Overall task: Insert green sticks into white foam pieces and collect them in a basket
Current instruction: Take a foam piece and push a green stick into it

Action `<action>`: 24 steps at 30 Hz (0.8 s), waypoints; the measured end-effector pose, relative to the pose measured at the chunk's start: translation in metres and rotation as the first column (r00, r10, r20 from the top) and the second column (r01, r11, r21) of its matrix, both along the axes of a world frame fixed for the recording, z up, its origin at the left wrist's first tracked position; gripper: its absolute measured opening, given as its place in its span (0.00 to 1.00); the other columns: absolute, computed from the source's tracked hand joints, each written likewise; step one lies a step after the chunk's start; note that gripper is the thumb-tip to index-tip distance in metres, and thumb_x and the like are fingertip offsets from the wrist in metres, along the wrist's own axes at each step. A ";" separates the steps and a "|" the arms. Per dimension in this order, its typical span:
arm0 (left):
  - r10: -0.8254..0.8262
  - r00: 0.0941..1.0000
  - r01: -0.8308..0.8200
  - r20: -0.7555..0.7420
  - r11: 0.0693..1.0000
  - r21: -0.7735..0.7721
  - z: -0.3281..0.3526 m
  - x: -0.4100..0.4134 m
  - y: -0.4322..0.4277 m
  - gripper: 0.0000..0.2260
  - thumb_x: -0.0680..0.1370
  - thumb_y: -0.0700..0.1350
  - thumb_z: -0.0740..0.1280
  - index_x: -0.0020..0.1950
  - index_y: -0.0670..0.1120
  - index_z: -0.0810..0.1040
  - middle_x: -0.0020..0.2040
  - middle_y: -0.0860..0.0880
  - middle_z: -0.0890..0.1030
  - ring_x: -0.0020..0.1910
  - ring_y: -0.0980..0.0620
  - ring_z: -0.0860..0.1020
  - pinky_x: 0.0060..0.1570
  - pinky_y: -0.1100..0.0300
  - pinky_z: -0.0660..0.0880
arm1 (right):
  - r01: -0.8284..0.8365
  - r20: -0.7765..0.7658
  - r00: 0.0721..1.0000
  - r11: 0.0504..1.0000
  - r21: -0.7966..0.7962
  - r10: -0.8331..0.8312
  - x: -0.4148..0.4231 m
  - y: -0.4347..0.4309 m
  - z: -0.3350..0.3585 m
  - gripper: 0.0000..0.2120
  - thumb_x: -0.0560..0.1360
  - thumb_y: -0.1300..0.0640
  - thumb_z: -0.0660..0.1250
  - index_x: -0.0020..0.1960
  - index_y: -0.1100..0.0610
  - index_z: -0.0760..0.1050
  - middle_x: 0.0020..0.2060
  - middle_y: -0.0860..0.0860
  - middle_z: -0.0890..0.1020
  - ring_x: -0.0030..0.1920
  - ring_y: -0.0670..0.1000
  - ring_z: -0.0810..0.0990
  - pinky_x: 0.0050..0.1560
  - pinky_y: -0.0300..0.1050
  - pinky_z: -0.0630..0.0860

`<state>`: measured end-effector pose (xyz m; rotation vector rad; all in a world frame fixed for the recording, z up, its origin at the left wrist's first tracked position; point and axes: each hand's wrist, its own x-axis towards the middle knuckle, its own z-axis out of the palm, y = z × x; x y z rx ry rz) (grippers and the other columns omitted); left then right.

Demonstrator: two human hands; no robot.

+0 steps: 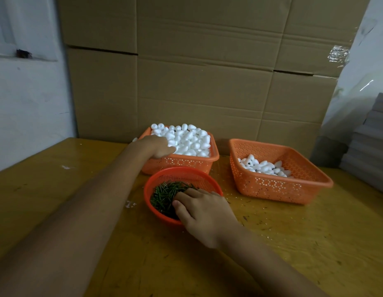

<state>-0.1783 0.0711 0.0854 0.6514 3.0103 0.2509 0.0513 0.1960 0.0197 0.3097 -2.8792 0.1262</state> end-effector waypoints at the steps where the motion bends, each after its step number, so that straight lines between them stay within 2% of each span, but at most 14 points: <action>1: -0.003 1.000 0.003 -0.005 1.000 0.019 0.001 0.002 0.000 0.30 0.85 0.61 0.55 0.81 0.42 0.65 0.82 0.41 0.64 0.78 0.39 0.65 0.75 0.36 0.64 | 0.001 0.005 1.000 1.000 0.002 -0.001 0.000 0.000 0.000 0.20 0.87 0.42 0.46 0.58 0.47 0.75 0.53 0.46 0.79 0.55 0.51 0.78 0.50 0.47 0.66; 4: 0.006 0.998 -0.001 -0.057 0.996 0.090 0.004 0.008 0.001 0.30 0.84 0.57 0.61 0.82 0.44 0.62 0.80 0.45 0.66 0.76 0.41 0.67 0.72 0.35 0.68 | 0.004 0.009 1.000 1.000 0.001 -0.004 0.000 -0.001 0.001 0.20 0.87 0.42 0.46 0.59 0.47 0.75 0.53 0.46 0.79 0.55 0.51 0.78 0.50 0.47 0.66; 5: 0.023 0.998 -0.013 -0.065 0.988 0.151 0.004 0.009 -0.001 0.29 0.82 0.56 0.66 0.80 0.46 0.66 0.77 0.46 0.70 0.74 0.42 0.71 0.70 0.37 0.71 | 0.004 0.010 1.000 1.000 0.002 -0.004 0.000 -0.001 0.001 0.20 0.87 0.42 0.46 0.59 0.48 0.75 0.53 0.46 0.79 0.55 0.51 0.78 0.50 0.47 0.66; 6: 0.048 0.997 -0.033 -0.060 0.972 0.232 0.004 0.008 -0.003 0.27 0.79 0.54 0.71 0.75 0.46 0.74 0.71 0.46 0.77 0.70 0.43 0.75 0.66 0.41 0.75 | 0.004 0.010 1.000 1.000 0.002 -0.005 0.000 -0.001 0.000 0.20 0.87 0.42 0.46 0.58 0.48 0.75 0.53 0.46 0.79 0.55 0.51 0.78 0.50 0.48 0.66; 8: 0.107 0.994 -0.086 -0.019 0.884 0.460 -0.001 0.002 -0.008 0.13 0.72 0.46 0.79 0.53 0.44 0.88 0.50 0.48 0.86 0.58 0.45 0.83 0.54 0.52 0.80 | 0.007 0.010 1.000 1.000 0.002 -0.007 0.000 0.000 0.000 0.20 0.87 0.42 0.46 0.58 0.48 0.75 0.53 0.46 0.79 0.55 0.51 0.78 0.51 0.48 0.68; 9: 0.125 0.992 -0.110 0.015 0.806 0.582 -0.003 0.002 -0.012 0.07 0.69 0.41 0.81 0.45 0.45 0.89 0.44 0.49 0.86 0.55 0.47 0.85 0.52 0.54 0.80 | 0.009 0.008 1.000 1.000 0.004 -0.010 0.000 0.000 0.000 0.20 0.87 0.42 0.46 0.58 0.48 0.75 0.53 0.46 0.79 0.55 0.51 0.78 0.51 0.48 0.67; 10: 0.130 0.991 -0.120 0.039 0.711 0.692 -0.003 0.003 -0.014 0.07 0.68 0.36 0.82 0.43 0.45 0.89 0.43 0.49 0.87 0.53 0.48 0.85 0.52 0.55 0.80 | 0.011 0.006 1.000 1.000 0.007 -0.011 0.000 0.000 -0.001 0.20 0.87 0.42 0.46 0.58 0.48 0.75 0.53 0.46 0.79 0.55 0.51 0.78 0.50 0.48 0.67; 12: 0.123 0.990 -0.119 0.067 0.481 0.869 -0.002 0.009 -0.017 0.11 0.67 0.32 0.82 0.42 0.47 0.87 0.47 0.47 0.87 0.51 0.50 0.85 0.52 0.57 0.81 | 0.013 0.005 1.000 1.000 0.004 -0.013 0.000 0.000 -0.001 0.20 0.87 0.42 0.46 0.58 0.48 0.75 0.53 0.46 0.79 0.54 0.50 0.78 0.50 0.47 0.66; 14: 0.051 0.993 -0.120 0.110 0.267 0.956 0.002 0.018 -0.015 0.13 0.69 0.30 0.80 0.46 0.45 0.84 0.51 0.41 0.87 0.51 0.47 0.86 0.53 0.54 0.83 | 0.014 0.003 1.000 1.000 0.002 -0.014 0.000 0.000 0.000 0.20 0.87 0.42 0.46 0.58 0.48 0.75 0.53 0.46 0.79 0.55 0.50 0.78 0.51 0.48 0.67; 16: -0.079 0.982 -0.162 0.172 0.125 0.979 0.007 0.030 -0.012 0.13 0.72 0.29 0.78 0.50 0.42 0.81 0.55 0.35 0.85 0.53 0.42 0.86 0.55 0.51 0.85 | 0.019 0.002 1.000 1.000 0.006 -0.019 0.000 0.001 0.000 0.20 0.87 0.42 0.46 0.58 0.48 0.75 0.54 0.46 0.79 0.55 0.51 0.78 0.51 0.48 0.67; 18: -0.191 0.960 -0.200 0.207 0.056 0.978 0.012 0.045 -0.012 0.15 0.73 0.28 0.76 0.53 0.41 0.78 0.59 0.34 0.82 0.57 0.37 0.85 0.50 0.52 0.86 | 0.018 0.009 1.000 1.000 0.004 -0.018 0.000 0.001 0.000 0.20 0.87 0.42 0.46 0.59 0.47 0.75 0.54 0.46 0.79 0.55 0.51 0.78 0.52 0.48 0.68; 20: -0.277 0.935 -0.227 0.220 0.009 0.974 0.017 0.063 -0.013 0.16 0.73 0.26 0.75 0.55 0.39 0.77 0.60 0.34 0.81 0.56 0.37 0.86 0.48 0.53 0.86 | 0.015 0.020 1.000 1.000 -0.005 -0.015 0.001 -0.001 0.000 0.21 0.87 0.42 0.46 0.60 0.47 0.75 0.54 0.46 0.79 0.55 0.50 0.78 0.53 0.48 0.70; 22: -0.318 0.924 -0.226 0.211 -0.010 0.974 0.020 0.083 -0.013 0.15 0.72 0.26 0.76 0.55 0.38 0.79 0.55 0.35 0.83 0.52 0.39 0.87 0.48 0.54 0.86 | 0.014 0.022 1.000 1.000 -0.004 -0.014 0.001 -0.001 0.000 0.21 0.87 0.42 0.46 0.60 0.48 0.75 0.55 0.46 0.79 0.55 0.50 0.78 0.54 0.49 0.70; 24: -0.333 0.923 -0.202 0.193 0.009 0.979 0.017 0.104 -0.013 0.13 0.71 0.27 0.76 0.53 0.38 0.81 0.50 0.37 0.85 0.48 0.42 0.87 0.47 0.57 0.86 | 0.014 0.014 1.000 1.000 -0.005 -0.013 0.002 -0.001 0.000 0.20 0.87 0.42 0.46 0.60 0.48 0.75 0.55 0.46 0.80 0.55 0.51 0.78 0.55 0.49 0.71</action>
